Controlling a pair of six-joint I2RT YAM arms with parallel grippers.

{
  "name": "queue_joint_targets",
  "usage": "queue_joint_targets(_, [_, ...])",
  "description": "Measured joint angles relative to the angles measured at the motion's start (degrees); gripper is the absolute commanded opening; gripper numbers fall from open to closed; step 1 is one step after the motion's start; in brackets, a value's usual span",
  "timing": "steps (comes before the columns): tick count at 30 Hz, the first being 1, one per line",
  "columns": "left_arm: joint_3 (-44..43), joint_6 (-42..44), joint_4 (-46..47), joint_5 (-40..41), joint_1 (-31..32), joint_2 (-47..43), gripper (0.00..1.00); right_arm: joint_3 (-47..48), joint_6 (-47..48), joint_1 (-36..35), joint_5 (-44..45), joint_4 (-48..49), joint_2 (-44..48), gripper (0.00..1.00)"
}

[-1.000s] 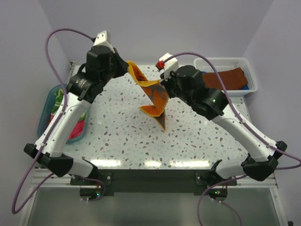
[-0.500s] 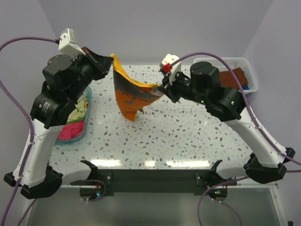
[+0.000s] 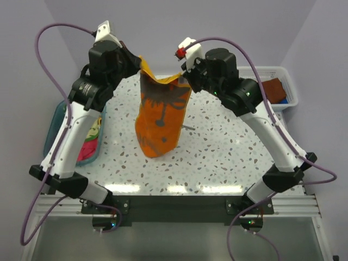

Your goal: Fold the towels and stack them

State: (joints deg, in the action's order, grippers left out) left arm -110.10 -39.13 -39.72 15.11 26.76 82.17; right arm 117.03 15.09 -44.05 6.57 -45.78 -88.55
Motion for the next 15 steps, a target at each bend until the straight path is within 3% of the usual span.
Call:
queue_joint_targets(9, [-15.9, 1.4, 1.8, -8.2, -7.7, 18.2, 0.00, 9.2, 5.6, 7.8, 11.0, 6.9, -10.8, 0.00])
queue_joint_targets(15, [-15.1, 3.5, 7.8, -15.5, -9.7, 17.7, 0.00, 5.3, 10.3, 7.7, 13.4, 16.7, -7.2, 0.00])
